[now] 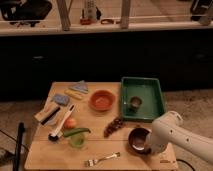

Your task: Stack bowls on top of each other

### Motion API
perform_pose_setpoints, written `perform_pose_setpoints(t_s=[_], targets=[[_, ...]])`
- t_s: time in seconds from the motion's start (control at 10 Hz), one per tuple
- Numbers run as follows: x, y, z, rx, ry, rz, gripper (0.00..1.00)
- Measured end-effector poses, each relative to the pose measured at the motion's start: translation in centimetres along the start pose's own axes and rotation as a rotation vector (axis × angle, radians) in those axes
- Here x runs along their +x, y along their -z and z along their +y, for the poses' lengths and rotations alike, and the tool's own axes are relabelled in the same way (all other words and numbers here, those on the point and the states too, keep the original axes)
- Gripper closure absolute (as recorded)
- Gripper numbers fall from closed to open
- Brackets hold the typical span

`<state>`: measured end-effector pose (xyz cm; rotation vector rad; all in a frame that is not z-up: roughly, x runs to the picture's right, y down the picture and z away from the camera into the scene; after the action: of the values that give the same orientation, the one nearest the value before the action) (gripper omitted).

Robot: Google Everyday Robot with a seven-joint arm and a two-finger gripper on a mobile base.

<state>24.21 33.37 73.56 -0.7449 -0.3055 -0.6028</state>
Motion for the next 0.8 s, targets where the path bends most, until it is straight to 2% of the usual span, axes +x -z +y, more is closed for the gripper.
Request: perform_pose_setpoints(t_s=[0.2, 0.6, 0.8], targets=[[0.3, 1.1, 0.1, 0.017, 0.015, 0.017, 1.0], [0.0, 8.2, -1.1, 0.082, 0.075, 0.047, 1.0], [-0.1, 9.6, -1.5, 0.1, 0.099, 0.051, 1.0]])
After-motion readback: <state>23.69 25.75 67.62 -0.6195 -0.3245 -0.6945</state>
